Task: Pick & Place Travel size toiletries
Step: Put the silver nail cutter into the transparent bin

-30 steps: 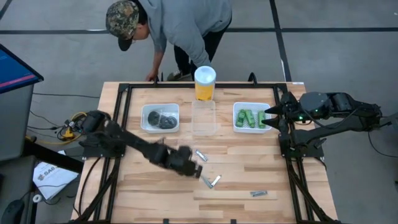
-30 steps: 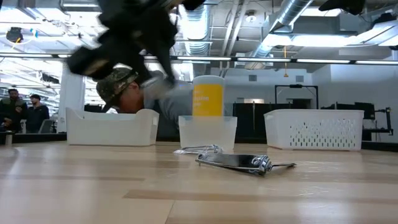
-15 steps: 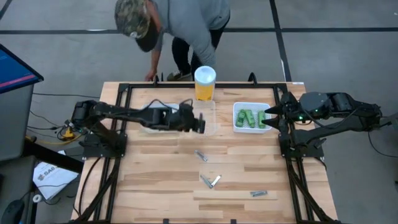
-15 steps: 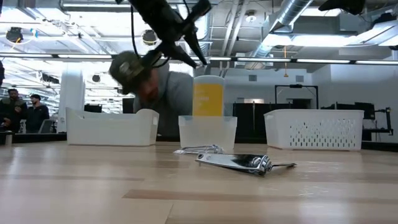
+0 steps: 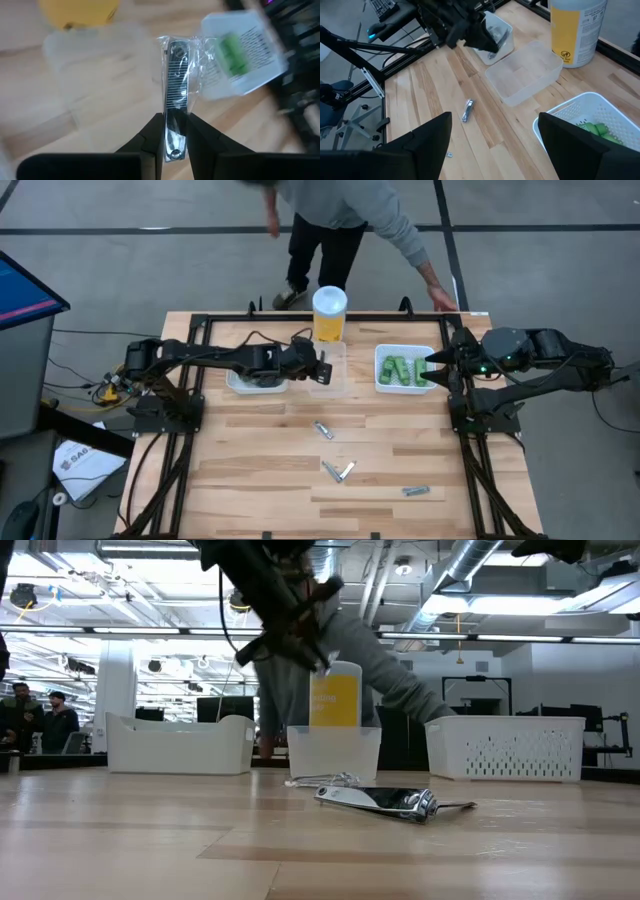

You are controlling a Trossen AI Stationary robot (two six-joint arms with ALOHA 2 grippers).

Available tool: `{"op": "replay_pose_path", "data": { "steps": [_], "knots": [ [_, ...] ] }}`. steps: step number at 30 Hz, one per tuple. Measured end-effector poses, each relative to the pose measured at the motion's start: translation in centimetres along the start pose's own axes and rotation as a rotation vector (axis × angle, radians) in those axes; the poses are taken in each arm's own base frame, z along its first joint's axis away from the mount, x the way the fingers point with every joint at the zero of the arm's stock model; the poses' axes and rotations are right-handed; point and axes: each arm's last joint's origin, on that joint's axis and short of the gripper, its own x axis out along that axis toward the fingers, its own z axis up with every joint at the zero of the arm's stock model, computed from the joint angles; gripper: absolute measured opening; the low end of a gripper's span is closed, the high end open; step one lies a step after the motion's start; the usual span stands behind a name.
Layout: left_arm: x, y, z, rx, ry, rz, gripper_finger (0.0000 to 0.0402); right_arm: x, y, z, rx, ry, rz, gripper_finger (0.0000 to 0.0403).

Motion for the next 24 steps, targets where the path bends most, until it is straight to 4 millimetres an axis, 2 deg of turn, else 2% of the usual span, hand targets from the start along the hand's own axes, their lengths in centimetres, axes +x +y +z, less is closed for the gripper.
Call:
{"op": "replay_pose_path", "data": {
  "steps": [6, 14, 19, 24],
  "knots": [
    [2.7, 0.6, -1.5, 0.044, 0.046, 0.067, 0.0055, 0.0, 0.0, 0.0, 0.0, -0.001, 0.0, 0.029],
    [5.1, 1.3, -2.7, 0.061, 0.092, 0.111, 0.0063, 0.0, 0.0, 0.0, 0.009, 0.0, 0.0, 0.029],
    [5.6, 1.5, -2.9, 0.064, 0.097, 0.122, 0.0071, 0.0, 0.0, 0.0, 0.009, 0.0, -0.001, 0.029],
    [5.6, 1.6, -2.8, 0.157, 0.097, 0.122, 0.0096, 0.0, 0.0, 0.0, 0.008, 0.0, -0.001, 0.029]
  ]
}}
